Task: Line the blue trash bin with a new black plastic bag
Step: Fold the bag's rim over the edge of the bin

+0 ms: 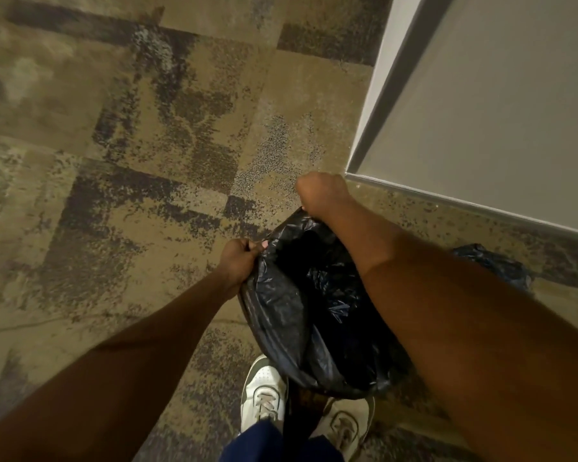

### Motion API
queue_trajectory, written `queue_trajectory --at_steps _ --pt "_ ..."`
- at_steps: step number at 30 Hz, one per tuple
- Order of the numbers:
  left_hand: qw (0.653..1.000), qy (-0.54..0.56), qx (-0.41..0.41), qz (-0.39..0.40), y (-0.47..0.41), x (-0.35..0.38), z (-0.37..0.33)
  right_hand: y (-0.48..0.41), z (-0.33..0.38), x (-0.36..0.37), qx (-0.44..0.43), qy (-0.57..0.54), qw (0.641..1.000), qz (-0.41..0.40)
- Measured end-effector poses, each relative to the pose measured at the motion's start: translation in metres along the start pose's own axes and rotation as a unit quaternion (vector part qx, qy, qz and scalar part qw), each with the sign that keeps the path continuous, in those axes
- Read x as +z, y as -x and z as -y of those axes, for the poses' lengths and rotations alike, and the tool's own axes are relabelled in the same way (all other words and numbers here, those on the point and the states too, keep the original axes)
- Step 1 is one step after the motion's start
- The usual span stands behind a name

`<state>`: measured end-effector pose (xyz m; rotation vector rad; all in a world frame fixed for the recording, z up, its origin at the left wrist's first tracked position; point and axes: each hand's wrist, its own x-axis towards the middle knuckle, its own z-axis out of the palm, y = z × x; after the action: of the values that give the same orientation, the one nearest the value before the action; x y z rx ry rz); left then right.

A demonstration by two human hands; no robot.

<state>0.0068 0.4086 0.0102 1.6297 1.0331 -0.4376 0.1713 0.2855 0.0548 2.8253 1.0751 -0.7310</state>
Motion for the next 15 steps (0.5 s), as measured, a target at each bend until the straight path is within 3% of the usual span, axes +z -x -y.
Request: queue_trajectory --at_steps 3,5,8,11,13,15 --pt "0.999 0.024 -0.018 0.033 0.013 0.004 0.011 -0.007 -0.023 -0.002 0.007 -0.037 0.995 0.096" --pt "0.995 0.071 -0.052 0.053 0.024 0.000 0.019 0.002 -0.039 0.001 0.026 -0.093 0.993 0.072" --pt "0.969 0.195 -0.090 0.124 0.037 -0.004 0.046 0.047 -0.050 0.011 0.075 -0.303 0.948 -0.061" --pt "0.940 0.268 -0.118 0.178 0.057 -0.002 0.073 0.112 -0.057 0.038 0.181 -0.345 0.887 -0.246" --pt "0.927 0.310 -0.134 0.167 0.069 -0.001 0.090 0.155 -0.060 0.063 0.296 -0.299 0.860 -0.288" --pt "0.911 0.362 -0.123 0.156 0.077 -0.002 0.103 0.193 -0.056 0.090 0.419 -0.313 0.812 -0.260"
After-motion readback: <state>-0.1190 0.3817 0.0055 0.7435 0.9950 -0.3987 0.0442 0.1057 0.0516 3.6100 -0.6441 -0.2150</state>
